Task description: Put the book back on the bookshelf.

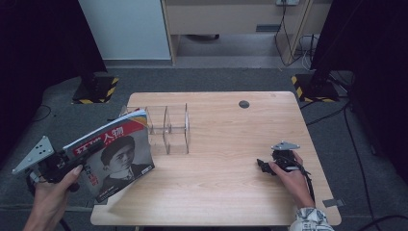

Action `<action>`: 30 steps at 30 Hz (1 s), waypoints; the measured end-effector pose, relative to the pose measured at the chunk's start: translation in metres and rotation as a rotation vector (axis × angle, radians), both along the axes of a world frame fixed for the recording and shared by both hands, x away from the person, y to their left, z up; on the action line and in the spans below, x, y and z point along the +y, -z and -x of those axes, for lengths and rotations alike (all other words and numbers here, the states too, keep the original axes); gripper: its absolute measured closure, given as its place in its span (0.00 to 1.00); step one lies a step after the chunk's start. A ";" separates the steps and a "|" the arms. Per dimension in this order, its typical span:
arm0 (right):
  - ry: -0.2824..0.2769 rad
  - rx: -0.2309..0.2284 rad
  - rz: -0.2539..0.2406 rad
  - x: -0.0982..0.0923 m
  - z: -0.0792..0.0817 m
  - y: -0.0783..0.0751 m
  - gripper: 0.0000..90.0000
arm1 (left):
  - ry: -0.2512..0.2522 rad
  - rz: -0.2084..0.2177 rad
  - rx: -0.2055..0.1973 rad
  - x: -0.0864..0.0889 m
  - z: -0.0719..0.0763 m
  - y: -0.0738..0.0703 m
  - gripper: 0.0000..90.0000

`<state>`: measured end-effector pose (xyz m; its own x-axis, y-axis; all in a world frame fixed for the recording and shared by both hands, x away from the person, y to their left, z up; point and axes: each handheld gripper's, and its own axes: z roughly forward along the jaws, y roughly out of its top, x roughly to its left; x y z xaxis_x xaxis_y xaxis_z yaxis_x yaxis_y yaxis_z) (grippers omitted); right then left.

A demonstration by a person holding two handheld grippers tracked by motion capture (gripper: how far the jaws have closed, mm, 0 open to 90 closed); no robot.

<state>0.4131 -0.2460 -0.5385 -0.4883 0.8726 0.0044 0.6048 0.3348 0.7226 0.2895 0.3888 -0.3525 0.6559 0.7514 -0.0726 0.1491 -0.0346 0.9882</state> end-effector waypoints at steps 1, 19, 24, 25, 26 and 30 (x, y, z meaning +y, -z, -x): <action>0.000 0.000 0.000 0.000 0.000 0.000 0.12 | -0.003 0.002 0.000 0.001 0.001 0.000 0.96; 0.000 0.000 0.000 0.000 0.000 0.000 0.12 | -0.055 0.009 -0.003 0.021 0.008 0.001 0.96; 0.000 0.000 0.000 0.000 0.000 0.000 0.12 | -0.088 0.014 0.000 0.025 0.006 0.001 0.96; 0.000 0.000 0.000 0.000 0.000 0.000 0.12 | -0.093 0.013 0.000 0.025 0.005 0.000 0.96; 0.000 0.000 0.000 0.000 0.000 0.000 0.12 | -0.100 0.019 0.000 0.025 0.004 0.000 0.96; 0.000 0.000 0.000 0.000 0.000 0.000 0.12 | -0.124 0.020 0.003 0.026 0.000 -0.001 0.96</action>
